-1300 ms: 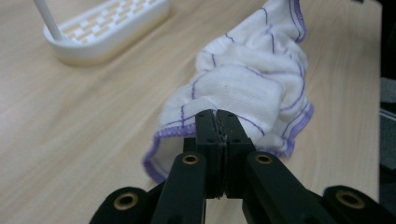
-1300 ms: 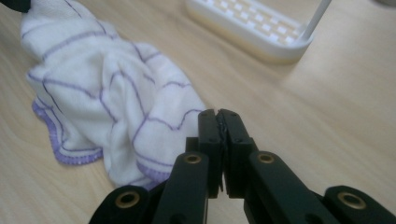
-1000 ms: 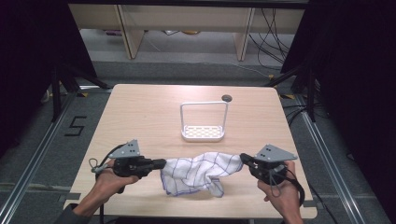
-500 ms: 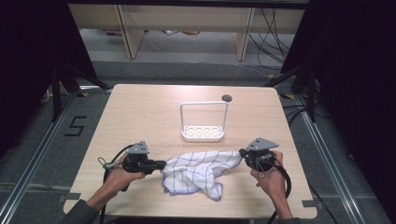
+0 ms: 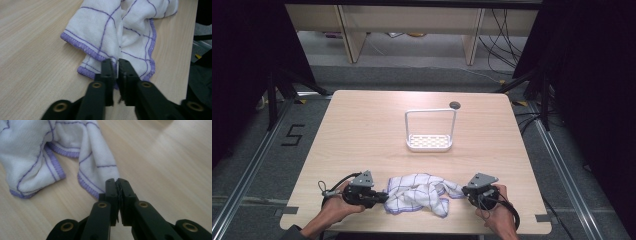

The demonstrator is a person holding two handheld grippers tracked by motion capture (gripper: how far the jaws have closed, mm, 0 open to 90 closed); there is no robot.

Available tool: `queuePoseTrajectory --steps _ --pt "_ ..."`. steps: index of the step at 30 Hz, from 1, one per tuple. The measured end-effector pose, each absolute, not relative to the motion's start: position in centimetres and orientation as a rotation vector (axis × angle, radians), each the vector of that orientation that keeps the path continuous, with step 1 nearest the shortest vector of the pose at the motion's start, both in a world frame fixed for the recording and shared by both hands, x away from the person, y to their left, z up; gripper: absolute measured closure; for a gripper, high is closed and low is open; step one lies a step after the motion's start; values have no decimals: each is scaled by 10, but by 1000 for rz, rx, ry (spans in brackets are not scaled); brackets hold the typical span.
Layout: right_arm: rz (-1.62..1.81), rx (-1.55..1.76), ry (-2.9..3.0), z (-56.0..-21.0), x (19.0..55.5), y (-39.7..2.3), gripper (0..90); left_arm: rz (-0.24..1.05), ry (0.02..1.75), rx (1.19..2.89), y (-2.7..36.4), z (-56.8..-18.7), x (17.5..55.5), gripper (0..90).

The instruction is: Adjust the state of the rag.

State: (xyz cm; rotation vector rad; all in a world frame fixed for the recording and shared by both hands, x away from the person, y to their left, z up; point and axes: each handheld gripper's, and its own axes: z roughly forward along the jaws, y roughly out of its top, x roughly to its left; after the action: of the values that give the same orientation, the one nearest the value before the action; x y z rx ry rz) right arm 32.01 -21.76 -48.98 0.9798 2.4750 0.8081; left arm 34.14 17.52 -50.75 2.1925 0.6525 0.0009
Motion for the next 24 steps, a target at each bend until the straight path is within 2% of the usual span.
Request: queuePoseTrajectory --steps 3,4,6,10,11,17,22,24 --pt "842 1012 2470 -487 322 -219 760 1 711 2117 180 -499 350 621" --pt "864 1039 2453 -484 323 -220 736 4 731 2092 183 -495 356 608" --pt "889 1088 2412 -478 327 -222 633 19 763 2067 185 -488 366 555" --pt "906 1162 2376 -469 332 -226 547 45 808 2053 181 -482 390 522" --pt "909 1190 2377 -468 333 -225 538 27 808 2072 178 -482 396 502" --pt "915 1223 2399 -477 342 -227 510 -54 810 2115 155 -497 411 510" --pt "918 1241 2443 -485 342 -220 491 -48 794 2145 147 -502 410 455" --pt "909 1227 2444 -491 344 -216 509 -38 771 2170 143 -504 409 451"
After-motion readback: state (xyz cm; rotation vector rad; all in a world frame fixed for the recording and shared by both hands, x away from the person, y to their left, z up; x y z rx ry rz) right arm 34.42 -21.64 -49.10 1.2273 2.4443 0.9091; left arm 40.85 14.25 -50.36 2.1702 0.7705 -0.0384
